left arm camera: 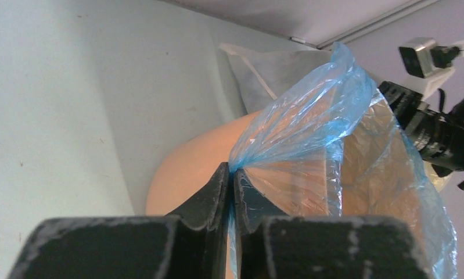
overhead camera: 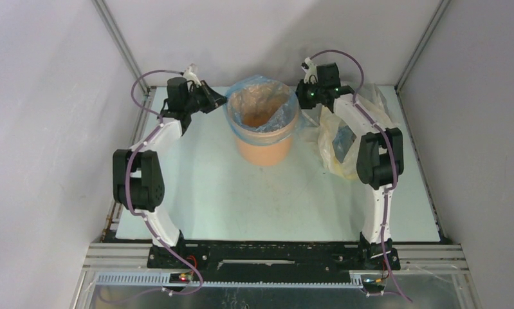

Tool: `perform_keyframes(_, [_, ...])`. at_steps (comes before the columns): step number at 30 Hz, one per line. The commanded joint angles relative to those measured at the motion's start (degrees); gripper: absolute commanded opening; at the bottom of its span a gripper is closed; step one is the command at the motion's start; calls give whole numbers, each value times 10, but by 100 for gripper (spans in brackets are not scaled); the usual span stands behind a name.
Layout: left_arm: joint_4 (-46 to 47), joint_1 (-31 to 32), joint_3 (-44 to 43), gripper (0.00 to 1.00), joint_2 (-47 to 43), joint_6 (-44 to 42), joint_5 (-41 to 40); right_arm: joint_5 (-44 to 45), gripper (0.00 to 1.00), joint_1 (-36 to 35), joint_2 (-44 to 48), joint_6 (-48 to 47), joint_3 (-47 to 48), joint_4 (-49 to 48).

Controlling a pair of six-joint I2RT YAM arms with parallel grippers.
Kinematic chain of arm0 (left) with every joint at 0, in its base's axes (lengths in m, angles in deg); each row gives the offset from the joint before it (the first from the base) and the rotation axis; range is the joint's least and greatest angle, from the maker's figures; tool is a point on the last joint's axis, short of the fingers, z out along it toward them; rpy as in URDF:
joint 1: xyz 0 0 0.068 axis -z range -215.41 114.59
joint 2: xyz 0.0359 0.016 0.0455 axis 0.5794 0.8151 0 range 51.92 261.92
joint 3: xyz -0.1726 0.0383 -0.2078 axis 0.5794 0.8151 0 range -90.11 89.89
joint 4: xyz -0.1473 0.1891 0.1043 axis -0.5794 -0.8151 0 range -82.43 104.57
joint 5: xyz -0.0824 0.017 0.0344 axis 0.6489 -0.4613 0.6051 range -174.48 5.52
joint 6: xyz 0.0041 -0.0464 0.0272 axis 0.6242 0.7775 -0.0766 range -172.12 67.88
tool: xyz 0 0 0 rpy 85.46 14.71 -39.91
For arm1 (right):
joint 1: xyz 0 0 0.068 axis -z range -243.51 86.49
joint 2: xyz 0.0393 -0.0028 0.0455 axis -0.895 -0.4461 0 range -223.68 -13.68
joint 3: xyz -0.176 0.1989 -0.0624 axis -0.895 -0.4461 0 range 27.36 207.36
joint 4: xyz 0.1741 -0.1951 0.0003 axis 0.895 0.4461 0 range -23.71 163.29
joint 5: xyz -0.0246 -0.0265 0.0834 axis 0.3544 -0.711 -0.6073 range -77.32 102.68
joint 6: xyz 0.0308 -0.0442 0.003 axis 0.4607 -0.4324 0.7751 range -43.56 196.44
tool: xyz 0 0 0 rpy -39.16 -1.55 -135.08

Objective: Put the trash bags into the trash bin

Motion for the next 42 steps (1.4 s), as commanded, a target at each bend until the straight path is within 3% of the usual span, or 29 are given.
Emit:
perform_keyframes(1, [-2, -2, -25, 6, 17, 5, 7, 9, 0, 2, 70, -11, -23, -37])
perform_keyframes(4, [-29, -2, -44, 1, 38, -4, -3, 14, 0, 2, 88, -15, -31, -38])
perform_keyframes(10, [-39, -2, -41, 0, 52, -8, -6, 19, 0, 5, 90, -18, -17, -31])
perform_keyframes(25, [-50, -1, -36, 2, 58, -20, -4, 19, 0, -7, -37, 6, 110, 28])
perform_keyframes(35, [-50, -1, -57, 4, 64, -12, 10, 14, 0, -11, -29, -4, 80, 36])
perform_keyframes(39, [-49, -1, -54, 6, 54, -11, 9, 25, 0, -13, 17, 4, 9, -7])
perform_keyframes(42, [-50, -1, -51, 6, 48, -13, 8, 37, 0, -12, 29, 4, -2, 11])
